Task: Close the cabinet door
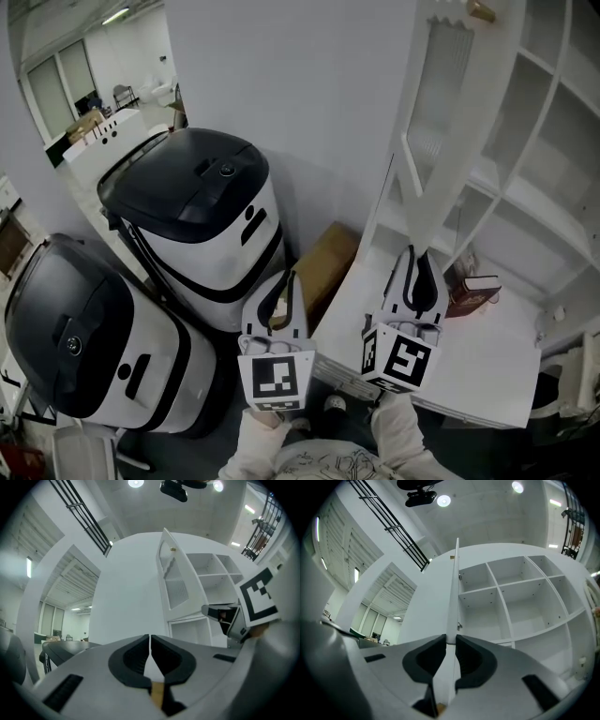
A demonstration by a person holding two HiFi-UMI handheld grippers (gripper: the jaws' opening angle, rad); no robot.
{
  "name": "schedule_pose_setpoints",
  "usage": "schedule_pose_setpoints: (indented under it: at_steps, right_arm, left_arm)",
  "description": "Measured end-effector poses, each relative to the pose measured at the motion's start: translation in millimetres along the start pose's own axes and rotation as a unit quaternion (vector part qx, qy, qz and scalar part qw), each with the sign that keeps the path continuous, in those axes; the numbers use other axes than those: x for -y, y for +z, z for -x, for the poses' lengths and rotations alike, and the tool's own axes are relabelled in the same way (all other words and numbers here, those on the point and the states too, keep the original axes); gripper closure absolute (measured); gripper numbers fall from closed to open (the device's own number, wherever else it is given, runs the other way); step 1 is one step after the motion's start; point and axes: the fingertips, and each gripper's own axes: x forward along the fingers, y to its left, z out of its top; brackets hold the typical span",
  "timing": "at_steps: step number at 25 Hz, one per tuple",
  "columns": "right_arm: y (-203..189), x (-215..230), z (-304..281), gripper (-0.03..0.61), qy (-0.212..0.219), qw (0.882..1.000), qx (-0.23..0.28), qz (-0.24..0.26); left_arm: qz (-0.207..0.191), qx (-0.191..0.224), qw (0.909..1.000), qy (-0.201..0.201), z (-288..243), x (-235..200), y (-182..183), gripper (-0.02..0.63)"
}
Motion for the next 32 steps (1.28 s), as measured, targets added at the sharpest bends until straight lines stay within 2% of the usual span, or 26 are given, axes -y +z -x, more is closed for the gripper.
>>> schedule_pose_setpoints:
  at_steps: [10, 17, 32]
  right_arm:
    - [-4.2, 35.4, 0.7, 0.515, 0.002, 0.999, 0.005, -0.037]
    - [-8.0, 62.4, -1.5, 0.511, -0.003, 0.999, 0.01, -0.044]
    - [-22.7, 125.9, -20.6, 0.502, 0.027, 0.997, 0.029, -0.067]
  left_arm:
    - [0.002, 0.004, 0.9996, -0.029, -18.1, 31.5, 1.5, 0.6]
    - [0.002, 0.003, 0.9987, -0.051, -34.2, 56.4, 0.3, 0.6]
    - [0.002, 0.001, 0.9958, -0.091, -81.7, 118.1, -5.6, 0.6]
